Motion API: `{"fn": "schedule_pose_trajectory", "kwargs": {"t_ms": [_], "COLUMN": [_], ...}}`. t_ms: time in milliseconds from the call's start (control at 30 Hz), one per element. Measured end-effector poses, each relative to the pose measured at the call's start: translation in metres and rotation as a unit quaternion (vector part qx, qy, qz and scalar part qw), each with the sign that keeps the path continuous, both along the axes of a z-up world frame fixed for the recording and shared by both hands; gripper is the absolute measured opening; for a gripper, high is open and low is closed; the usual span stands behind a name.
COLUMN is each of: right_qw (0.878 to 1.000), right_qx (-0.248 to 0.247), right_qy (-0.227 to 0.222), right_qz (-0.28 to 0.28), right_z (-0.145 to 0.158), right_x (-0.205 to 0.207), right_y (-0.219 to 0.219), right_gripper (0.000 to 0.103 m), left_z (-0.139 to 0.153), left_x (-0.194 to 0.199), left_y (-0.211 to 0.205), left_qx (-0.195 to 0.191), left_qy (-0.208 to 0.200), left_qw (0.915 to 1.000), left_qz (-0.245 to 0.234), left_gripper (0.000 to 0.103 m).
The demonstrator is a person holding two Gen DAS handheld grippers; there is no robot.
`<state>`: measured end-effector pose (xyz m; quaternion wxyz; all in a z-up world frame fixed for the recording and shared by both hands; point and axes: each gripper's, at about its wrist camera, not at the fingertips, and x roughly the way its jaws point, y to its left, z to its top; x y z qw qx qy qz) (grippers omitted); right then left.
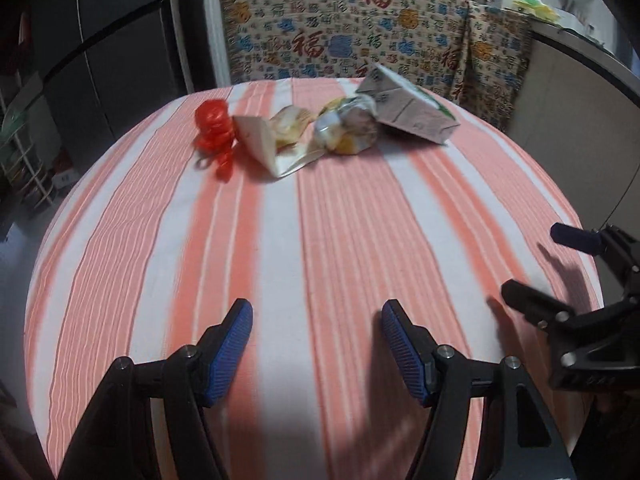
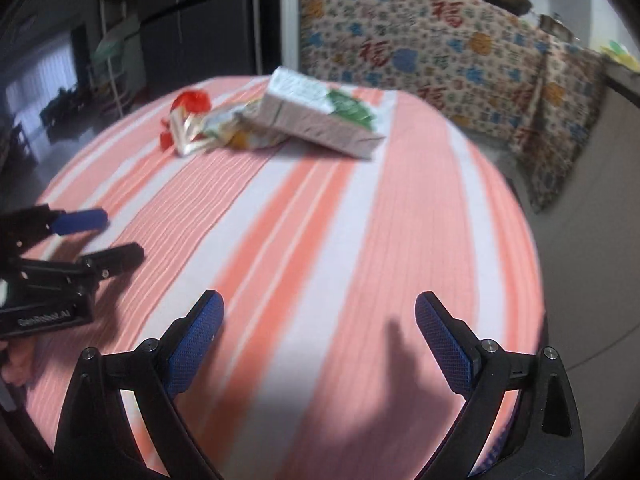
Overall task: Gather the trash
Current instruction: 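Move both tools back over the table toward the red plastic bag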
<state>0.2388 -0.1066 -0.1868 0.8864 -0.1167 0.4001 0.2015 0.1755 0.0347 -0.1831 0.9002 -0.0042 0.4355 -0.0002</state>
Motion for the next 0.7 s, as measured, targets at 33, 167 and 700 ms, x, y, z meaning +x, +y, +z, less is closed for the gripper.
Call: {"fn": "schedule_pose_trajectory", "kwargs": {"t_ms": [33,167,700], "right_qw": [1.000,1.000,0.999], "right_qx": [-0.006,-0.010,0.016], "right_qy": [0.004,0.004,0.030], "right_qz": [0.003,0.005,0.004], "right_z": [-0.005,-0.009,-0.011], "right_x": [0.002,0.006,0.010], "right_y": [0.005,0.019,0.015], "right_gripper": [0.097,0.099,0.101], "left_z": [0.000,0.004,0.029], "left_x": [-0.002,0.010,0.191], "left_y": [0.003,0.018,0.098], "left_qx": [-0.004,-0.018,-0.060], "left_qy": [-0.001,-0.003,0.042], "left_qw": [1.0000,0.9998,0.9957], "left_qz": [-0.001,0.002,0.056], "left_gripper": [0.071,0.072,0.072]}}
